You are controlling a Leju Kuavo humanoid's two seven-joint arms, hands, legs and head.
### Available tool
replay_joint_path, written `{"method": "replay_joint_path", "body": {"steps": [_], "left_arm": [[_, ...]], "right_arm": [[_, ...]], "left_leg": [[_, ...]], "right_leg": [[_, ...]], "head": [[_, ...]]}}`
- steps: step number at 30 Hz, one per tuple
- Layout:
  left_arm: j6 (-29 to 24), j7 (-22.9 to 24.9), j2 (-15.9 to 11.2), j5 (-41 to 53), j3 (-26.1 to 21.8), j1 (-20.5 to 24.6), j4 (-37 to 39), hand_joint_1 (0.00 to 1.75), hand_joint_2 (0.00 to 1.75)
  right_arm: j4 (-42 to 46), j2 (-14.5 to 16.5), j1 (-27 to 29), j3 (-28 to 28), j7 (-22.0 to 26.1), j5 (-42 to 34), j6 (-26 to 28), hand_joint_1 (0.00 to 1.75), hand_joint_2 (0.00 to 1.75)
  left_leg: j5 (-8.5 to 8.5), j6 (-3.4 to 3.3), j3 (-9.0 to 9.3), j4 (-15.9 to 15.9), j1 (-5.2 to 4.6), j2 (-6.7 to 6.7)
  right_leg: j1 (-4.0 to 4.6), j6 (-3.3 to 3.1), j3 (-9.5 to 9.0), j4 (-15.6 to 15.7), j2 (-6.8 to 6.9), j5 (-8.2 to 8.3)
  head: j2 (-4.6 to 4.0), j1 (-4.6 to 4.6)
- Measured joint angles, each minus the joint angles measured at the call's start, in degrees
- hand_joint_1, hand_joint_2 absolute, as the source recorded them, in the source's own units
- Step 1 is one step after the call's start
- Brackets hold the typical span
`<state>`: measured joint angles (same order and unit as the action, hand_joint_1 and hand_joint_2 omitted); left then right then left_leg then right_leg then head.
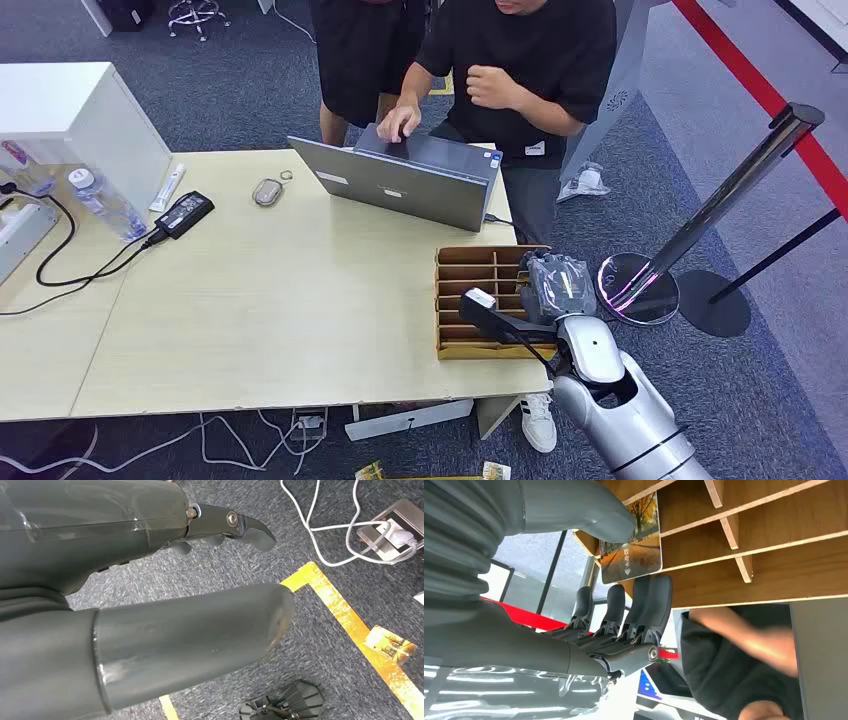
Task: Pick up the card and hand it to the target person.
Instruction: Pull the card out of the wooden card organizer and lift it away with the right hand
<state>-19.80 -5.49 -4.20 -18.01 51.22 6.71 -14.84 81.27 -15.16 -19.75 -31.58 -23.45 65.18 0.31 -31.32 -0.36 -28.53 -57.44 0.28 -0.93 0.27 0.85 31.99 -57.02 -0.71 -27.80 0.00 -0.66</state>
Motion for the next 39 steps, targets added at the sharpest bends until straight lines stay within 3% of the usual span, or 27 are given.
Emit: {"method": "replay_joint_path", "body": {"steps": [20,26,39], "left_arm": [[0.00,0.02,0.00,0.00,-0.01,0.00,0.00,0.00,0.00],[0.01,0.02,0.00,0.00,-0.01,0.00,0.00,0.00,0.00],[0.02,-0.01,0.00,0.00,0.00,0.00,0.01,0.00,0.00]], "right_arm": [[-0.60,-0.03,0.03,0.02,-0.61,-0.02,-0.28,1.02,1.75],[-0.62,-0.03,0.03,0.03,-0.70,-0.02,-0.28,1.32,1.75],[-0.62,-0.03,0.01,0.04,-0.84,0.03,-0.29,1.62,1.75]], "left_leg": [[0.00,0.00,0.01,0.00,0.00,0.00],[0.00,0.00,0.00,0.00,0.00,0.00],[0.00,0.00,0.02,0.00,0.00,0.00]], "right_leg": [[0.00,0.00,0.00,0.00,0.00,0.00],[0.00,0.00,0.00,0.00,0.00,0.00],[0.00,0.00,-0.01,0.00,0.00,0.00]], "head": [[0.01,-0.01],[0.00,0.00],[0.01,0.00]]}}
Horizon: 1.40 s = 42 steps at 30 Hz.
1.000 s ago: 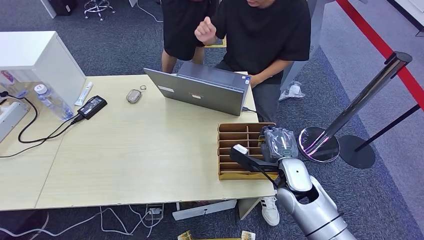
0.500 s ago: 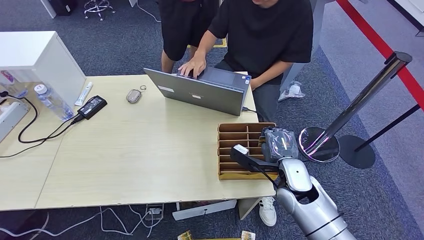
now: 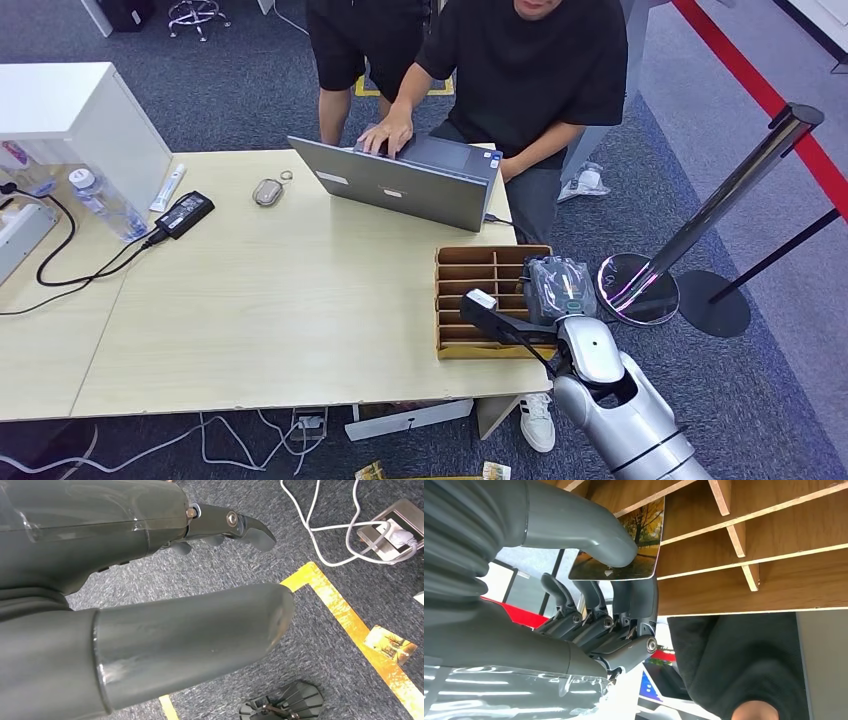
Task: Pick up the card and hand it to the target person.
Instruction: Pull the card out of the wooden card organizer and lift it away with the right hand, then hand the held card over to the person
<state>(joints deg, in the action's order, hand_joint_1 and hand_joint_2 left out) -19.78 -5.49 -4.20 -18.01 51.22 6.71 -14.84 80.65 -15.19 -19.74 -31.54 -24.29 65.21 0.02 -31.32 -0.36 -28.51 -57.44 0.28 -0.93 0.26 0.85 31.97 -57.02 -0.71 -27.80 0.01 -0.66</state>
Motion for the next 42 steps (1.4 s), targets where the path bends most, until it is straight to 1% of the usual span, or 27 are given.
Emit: {"method": "replay_joint_path", "body": {"steps": [8,13,15,20,25,31,36,42], "left_arm": [[-0.02,0.01,0.00,0.00,-0.01,0.00,-0.01,0.00,0.00],[-0.02,0.01,0.00,-0.04,-0.01,-0.01,-0.01,0.00,0.00],[-0.02,0.01,-0.01,-0.14,-0.01,-0.02,0.00,0.00,0.00],[-0.02,-0.02,-0.04,-0.44,-0.01,-0.03,-0.01,0.00,0.00],[-0.04,-0.09,-0.08,-0.83,-0.01,-0.04,-0.01,0.00,0.00],[-0.04,-0.11,-0.11,-0.87,-0.01,-0.05,-0.01,0.00,0.00],[-0.03,-0.22,-0.11,-0.87,-0.01,-0.05,-0.01,0.00,0.00],[0.06,-0.72,-0.11,-0.57,-0.01,-0.04,0.00,0.00,0.00]], "right_arm": [[0.02,0.00,-0.13,0.00,-0.02,0.02,-0.26,1.72,1.75],[1.15,-0.08,-0.22,0.02,-0.26,-0.05,-1.33,1.71,1.75],[2.09,-0.28,-0.22,0.02,-0.49,-0.14,-2.09,1.68,1.75],[6.03,-1.14,-0.31,0.07,-1.79,-0.26,-4.46,1.61,1.75],[11.77,-2.36,-0.71,0.25,-2.62,-0.55,-7.17,1.61,1.75],[17.36,-3.62,-1.34,0.67,-3.68,-1.47,-9.23,1.59,1.75],[20.98,-4.54,-2.13,1.32,-3.84,-2.07,-9.81,1.61,1.75],[21.55,-5.51,-4.85,2.49,-3.83,-3.21,-9.16,1.65,1.75]], "left_leg": [[0.00,0.00,0.00,0.00,0.00,0.00],[0.00,0.00,0.00,0.00,0.00,0.00],[0.00,0.00,0.00,0.00,0.00,0.00],[0.00,0.00,-0.01,0.00,0.00,0.00],[0.00,0.00,-0.01,0.00,0.00,0.00],[0.00,0.00,-0.01,0.00,-0.01,0.00],[0.00,0.00,-0.01,0.00,-0.01,0.00],[0.00,-0.01,-0.02,0.00,-0.01,0.00]], "right_leg": [[0.00,0.00,0.00,0.00,0.00,0.00],[0.00,0.00,0.00,0.00,0.00,0.00],[0.00,0.00,0.00,0.00,0.00,0.00],[0.00,0.00,0.01,0.00,0.00,0.00],[0.00,0.00,0.01,0.00,0.00,0.00],[-0.01,0.00,0.00,0.00,0.00,0.00],[-0.01,0.00,0.01,0.00,0.00,0.00],[-0.01,0.00,0.01,0.00,0.00,0.00]], "head": [[0.01,0.00],[0.00,-0.01],[0.00,-0.01],[0.00,0.00],[-0.01,0.00],[0.00,-0.01],[0.01,-0.01],[0.00,-0.01]]}}
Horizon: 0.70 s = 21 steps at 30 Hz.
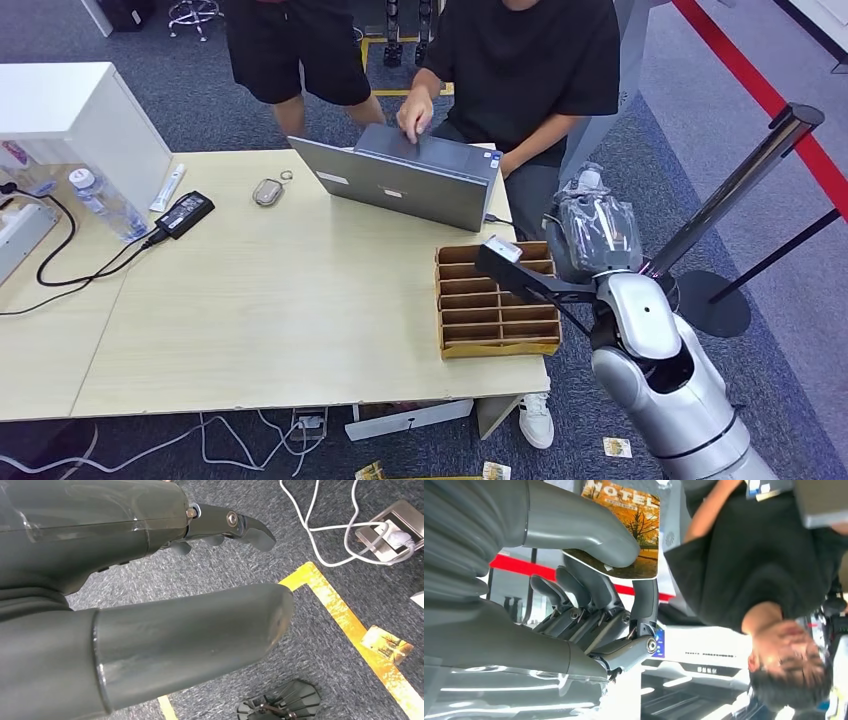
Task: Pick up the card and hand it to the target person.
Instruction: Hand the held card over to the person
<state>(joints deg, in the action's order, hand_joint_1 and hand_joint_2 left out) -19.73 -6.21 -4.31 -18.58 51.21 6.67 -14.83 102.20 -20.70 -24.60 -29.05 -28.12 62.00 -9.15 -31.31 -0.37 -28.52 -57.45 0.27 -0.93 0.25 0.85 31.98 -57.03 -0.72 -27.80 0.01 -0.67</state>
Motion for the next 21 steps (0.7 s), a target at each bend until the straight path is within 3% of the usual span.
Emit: {"method": "replay_joint_path", "body": {"steps": [21], "left_arm": [[0.03,-0.13,0.00,2.08,0.02,0.03,-0.01,0.00,0.00]], "right_arm": [[-14.60,-1.92,-12.31,2.08,2.95,-3.09,7.96,1.61,1.75]], "left_leg": [[0.00,-0.01,-0.04,0.00,0.00,-0.03]], "right_leg": [[-0.01,0.00,0.01,-0.01,0.02,0.00]], "head": [[0.00,0.01]]}}
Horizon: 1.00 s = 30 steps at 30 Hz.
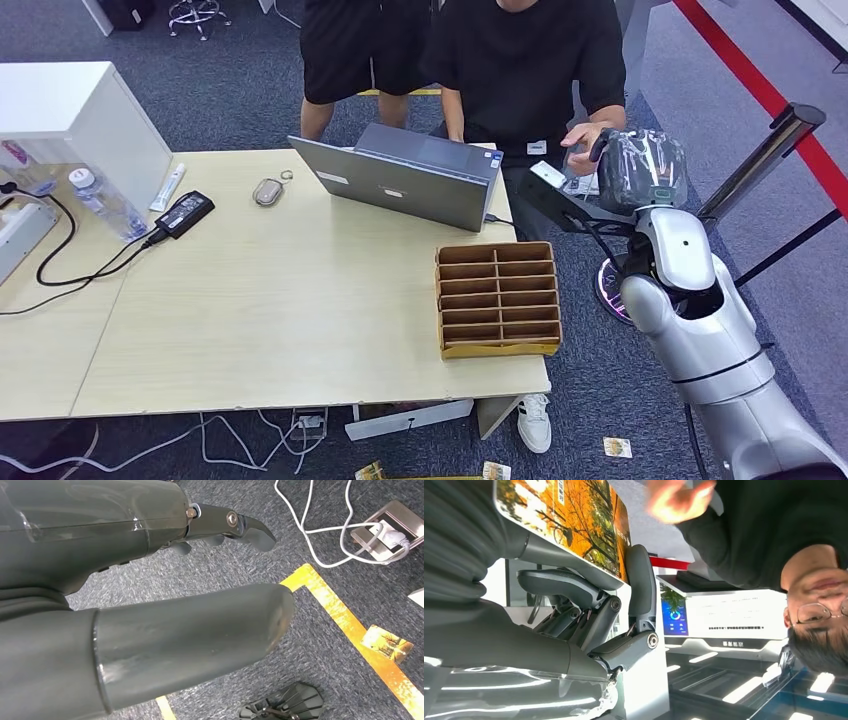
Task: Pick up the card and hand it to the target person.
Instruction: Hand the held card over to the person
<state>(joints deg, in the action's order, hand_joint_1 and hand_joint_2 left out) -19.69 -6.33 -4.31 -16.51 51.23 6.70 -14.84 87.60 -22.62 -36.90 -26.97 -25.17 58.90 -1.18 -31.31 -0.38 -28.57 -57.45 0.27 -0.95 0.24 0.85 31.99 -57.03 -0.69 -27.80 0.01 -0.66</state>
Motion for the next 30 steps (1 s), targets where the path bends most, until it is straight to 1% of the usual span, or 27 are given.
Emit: {"method": "replay_joint_path", "body": {"steps": [11,14,16,17,20,21,22,30], "left_arm": [[-0.04,0.05,0.15,0.39,0.39,0.00,0.00,0.00,0.00],[-0.04,0.07,0.21,0.51,0.45,0.00,0.00,0.00,0.00],[-0.05,0.06,0.26,0.53,0.49,0.00,0.00,0.00,0.00],[-0.07,0.07,0.28,0.53,0.51,0.00,0.00,0.00,0.00],[-0.09,0.11,0.32,0.53,0.66,0.00,0.00,0.00,0.00],[-0.09,0.13,0.32,0.53,0.69,0.00,0.00,0.00,0.00],[-0.09,0.15,0.33,0.53,0.72,0.00,0.00,0.00,0.00],[-0.07,0.23,0.31,0.53,0.79,0.00,0.00,0.00,0.00]], "right_arm": [[-6.39,0.63,-1.04,0.28,0.26,-1.96,6.82,1.60,1.75],[-7.78,0.91,-1.08,0.38,0.36,-1.58,8.86,1.54,1.75],[-8.59,1.07,-1.09,0.48,0.36,-1.02,9.64,1.41,1.75],[-8.94,1.14,-1.09,0.56,0.35,-0.73,9.81,1.27,1.75],[-9.87,1.36,-1.10,0.84,0.32,-0.02,9.97,0.31,1.75],[-10.11,1.42,-1.09,0.92,0.31,0.14,9.94,0.06,1.75],[-10.32,1.46,-1.09,0.99,0.31,0.26,9.83,0.00,1.75],[-11.65,1.89,-1.08,1.13,0.17,1.03,7.78,0.00,1.75]], "left_leg": [[0.00,0.00,-0.01,0.00,0.00,-0.02],[0.00,0.00,0.00,0.00,0.00,-0.02],[0.00,0.00,0.00,0.00,0.00,-0.02],[0.00,0.00,0.00,0.00,0.00,-0.02],[0.00,0.00,0.00,0.00,0.00,-0.02],[0.00,0.00,0.00,0.00,0.00,-0.02],[0.00,0.00,0.00,0.00,0.00,-0.02],[0.00,0.00,0.00,0.00,0.00,-0.02]], "right_leg": [[0.00,0.00,0.00,0.00,0.02,0.00],[0.00,0.00,0.00,0.00,0.02,0.00],[0.00,0.00,0.00,0.00,0.02,0.00],[0.00,0.00,0.00,0.00,0.02,0.00],[0.00,0.00,0.00,0.00,0.02,0.00],[0.00,0.00,0.00,0.00,0.02,0.00],[0.00,0.00,0.00,0.00,0.02,0.00],[0.00,0.00,0.01,0.00,0.01,0.00]], "head": [[0.01,0.01],[0.01,0.01],[0.01,0.00],[0.01,0.00],[0.01,0.01],[0.00,0.01],[0.00,0.01],[0.00,0.01]]}}
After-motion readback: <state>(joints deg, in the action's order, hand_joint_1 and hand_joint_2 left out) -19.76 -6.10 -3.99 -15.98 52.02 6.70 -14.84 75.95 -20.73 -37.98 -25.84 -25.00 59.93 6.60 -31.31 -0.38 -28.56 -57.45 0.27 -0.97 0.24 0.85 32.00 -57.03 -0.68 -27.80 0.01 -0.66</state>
